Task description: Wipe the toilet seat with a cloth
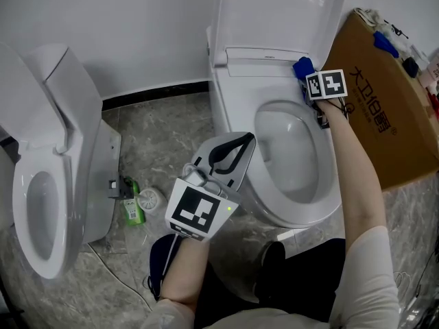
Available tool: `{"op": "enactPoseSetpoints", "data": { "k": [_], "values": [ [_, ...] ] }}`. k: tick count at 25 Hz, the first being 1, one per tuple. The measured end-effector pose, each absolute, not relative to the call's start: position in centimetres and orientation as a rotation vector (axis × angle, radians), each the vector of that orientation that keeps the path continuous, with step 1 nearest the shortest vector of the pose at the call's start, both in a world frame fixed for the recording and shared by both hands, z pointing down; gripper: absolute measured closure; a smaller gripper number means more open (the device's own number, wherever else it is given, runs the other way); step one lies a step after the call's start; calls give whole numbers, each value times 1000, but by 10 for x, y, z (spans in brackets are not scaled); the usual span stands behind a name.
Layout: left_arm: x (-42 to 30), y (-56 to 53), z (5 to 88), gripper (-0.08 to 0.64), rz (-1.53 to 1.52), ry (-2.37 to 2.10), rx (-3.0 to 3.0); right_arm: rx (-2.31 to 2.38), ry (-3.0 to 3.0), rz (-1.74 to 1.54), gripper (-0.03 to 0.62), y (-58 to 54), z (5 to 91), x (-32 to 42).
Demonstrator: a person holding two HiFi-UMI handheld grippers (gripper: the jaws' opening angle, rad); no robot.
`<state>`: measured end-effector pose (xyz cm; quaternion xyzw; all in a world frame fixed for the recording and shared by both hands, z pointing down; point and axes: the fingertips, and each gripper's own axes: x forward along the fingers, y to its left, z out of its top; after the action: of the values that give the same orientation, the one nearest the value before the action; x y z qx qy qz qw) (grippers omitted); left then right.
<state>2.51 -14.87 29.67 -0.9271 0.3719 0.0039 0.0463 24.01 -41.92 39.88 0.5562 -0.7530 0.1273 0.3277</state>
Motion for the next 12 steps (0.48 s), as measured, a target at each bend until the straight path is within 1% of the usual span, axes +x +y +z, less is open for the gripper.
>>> {"op": "enactPoseSetpoints", "data": {
  "k": [6, 12],
  "values": [
    [16, -148, 291, 553, 32, 1158, -2810, 1471, -1987, 353, 546, -417, 399, 232],
    [11, -144, 287, 554, 48, 1172, -2803, 1431, -2098, 427, 546, -409, 400, 199]
  ]
}}
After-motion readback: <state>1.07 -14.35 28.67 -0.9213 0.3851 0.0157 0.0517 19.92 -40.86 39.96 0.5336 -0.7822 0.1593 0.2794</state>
